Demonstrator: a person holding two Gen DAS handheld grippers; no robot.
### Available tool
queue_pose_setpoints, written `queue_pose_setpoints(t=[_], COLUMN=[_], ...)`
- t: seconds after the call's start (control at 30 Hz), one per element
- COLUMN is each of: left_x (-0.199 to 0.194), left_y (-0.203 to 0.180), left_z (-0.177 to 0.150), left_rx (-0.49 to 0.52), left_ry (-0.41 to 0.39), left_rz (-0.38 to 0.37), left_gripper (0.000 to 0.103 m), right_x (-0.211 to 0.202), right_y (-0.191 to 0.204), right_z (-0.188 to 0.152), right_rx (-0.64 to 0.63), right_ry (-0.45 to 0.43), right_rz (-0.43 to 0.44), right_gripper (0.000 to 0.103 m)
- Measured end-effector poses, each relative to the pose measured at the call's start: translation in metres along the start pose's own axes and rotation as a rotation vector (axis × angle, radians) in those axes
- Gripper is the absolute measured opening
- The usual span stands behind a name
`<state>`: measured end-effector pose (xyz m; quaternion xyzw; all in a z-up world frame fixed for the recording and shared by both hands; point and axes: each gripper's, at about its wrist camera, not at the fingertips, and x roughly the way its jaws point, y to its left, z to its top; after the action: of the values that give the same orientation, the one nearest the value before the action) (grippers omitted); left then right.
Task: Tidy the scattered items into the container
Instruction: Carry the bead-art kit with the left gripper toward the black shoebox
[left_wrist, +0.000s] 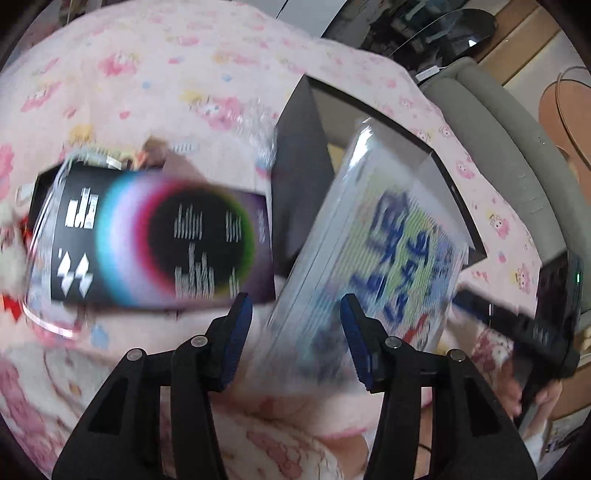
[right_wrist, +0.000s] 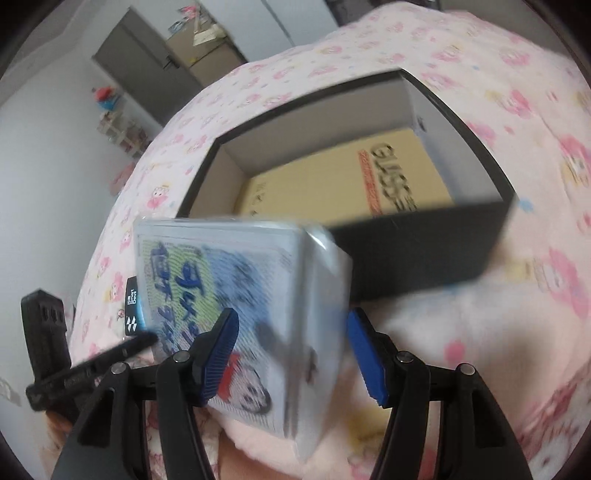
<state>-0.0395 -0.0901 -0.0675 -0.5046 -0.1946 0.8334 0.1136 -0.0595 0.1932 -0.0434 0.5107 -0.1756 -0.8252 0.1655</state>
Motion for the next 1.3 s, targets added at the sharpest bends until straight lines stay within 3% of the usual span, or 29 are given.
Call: queue_pose_setpoints(t=[0.1,0.17,0.27,0.33,0.43,0.57,0.67,0.77,1.03,1.13,1.3], left_x=[0.011,0.016,0.016,0.017,0.009,0.006,0.013,0.015,0.004,-0.003,-0.03], left_y=[-0.005,-0.008,-0.008,-0.007,0.001,0.018,0.011,-0.002,-0.027,-0.038,-0.064], left_z=[0.0,-0.004,-0.01,-0.013,-0.011,-0.007,-0.009,-0.011,-0.018,-0.005,0.026], left_rx=[0.002,0.016,0.028,0.034,-0.011,-0.1,-0.064,0.014,0.097,0.1,0.155], left_ry=[0.022,0.038,0.052,0.073,0.037,-0.01,0.031,0.03,0.028,0.019,-0.065], left_rz=[-0.038,-0.02,-0.02,-0.037,-0.069,-0.085,-0.104,-0.051,-0.096,-0.115,-0.112], left_gripper=[0.055,0.056,0.057,0.056,0.054,0.054,0.056,0.059,0.056,0.055,0.054], right_x=[0.01,0.023,0.037,0.04,0.037,0.031,0.035,0.041,0.009,-0.012,-0.039], right_y=[-0.012,-0.007,-0.002,0.001,0.011,0.014,0.01,0.013,0.019,0.018,0.022], right_z=[-0.012,-0.02,-0.021,-0.021,-0.014,-0.011,-0.013,-0.014,-0.004,0.006,0.035], right_rx=[0.006,-0.004,-0.001,-0.013,-0.043,-0.082,-0.079,-0.098,-0.157,-0.172,-0.184], right_ry=[0.076,0.106,0.135,0.14,0.114,0.077,0.116,0.136,0.045,-0.003,-0.075], right_rz=[0.019,0.006,0.063,0.084,0.105,0.031,0.039,0.067,0.007,-0.004,0.037], right_gripper=[0.058,0.058,0.058,0.058,0.057,0.057,0.05,0.045,0.045,0.045,0.045])
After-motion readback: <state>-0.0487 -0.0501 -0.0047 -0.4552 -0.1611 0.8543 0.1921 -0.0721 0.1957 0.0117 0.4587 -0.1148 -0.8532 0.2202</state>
